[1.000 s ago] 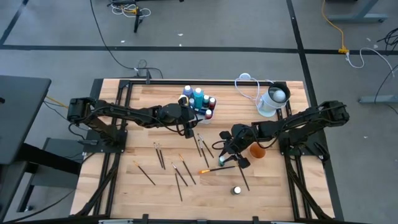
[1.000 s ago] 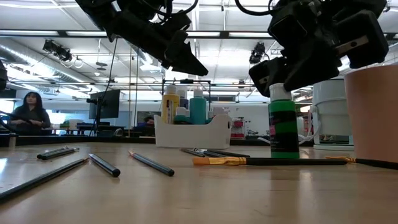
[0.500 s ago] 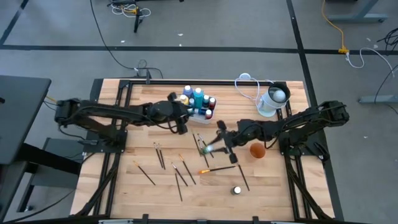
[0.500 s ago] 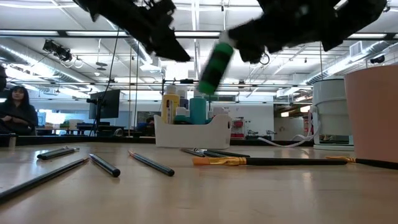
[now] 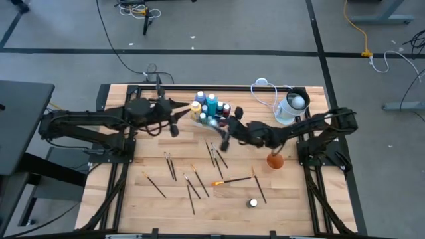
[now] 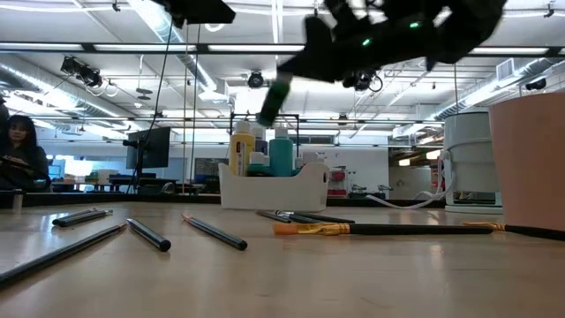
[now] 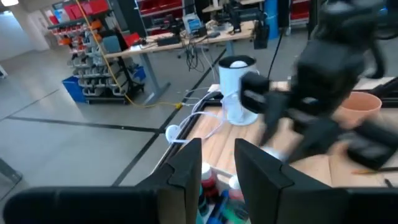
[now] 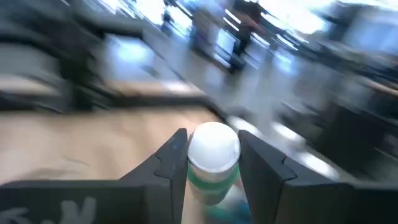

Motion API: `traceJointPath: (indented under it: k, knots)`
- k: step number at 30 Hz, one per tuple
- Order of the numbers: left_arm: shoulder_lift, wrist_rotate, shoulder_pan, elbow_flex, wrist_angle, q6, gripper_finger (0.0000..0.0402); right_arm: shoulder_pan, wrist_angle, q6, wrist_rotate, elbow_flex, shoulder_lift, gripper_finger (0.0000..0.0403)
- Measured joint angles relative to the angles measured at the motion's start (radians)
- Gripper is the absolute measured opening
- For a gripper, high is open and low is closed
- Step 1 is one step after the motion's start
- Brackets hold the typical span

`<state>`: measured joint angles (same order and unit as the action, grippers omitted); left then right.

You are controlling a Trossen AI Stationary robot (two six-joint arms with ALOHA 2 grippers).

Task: Pick & Place Paint Supplies
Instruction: Put the green paint bottle into the white bin

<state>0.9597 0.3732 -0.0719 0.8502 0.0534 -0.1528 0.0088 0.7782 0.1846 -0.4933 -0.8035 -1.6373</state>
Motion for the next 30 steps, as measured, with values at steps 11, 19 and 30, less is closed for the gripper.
traceJointPath:
  k: [11,19,30]
  knots:
    - [-0.011,-0.010,0.000,-0.043,0.081,0.044,0.0103,-0.148,-0.636,-0.284,0.100,-0.328,-0.174,0.0117]
    - [-0.011,0.001,0.000,-0.089,0.077,0.045,0.0103,-0.174,-0.635,-0.335,0.166,-0.332,-0.242,0.0117]
    - [-0.011,0.004,0.000,-0.104,0.062,0.041,0.0103,-0.223,-0.539,-0.329,0.261,-0.334,-0.297,0.0131]
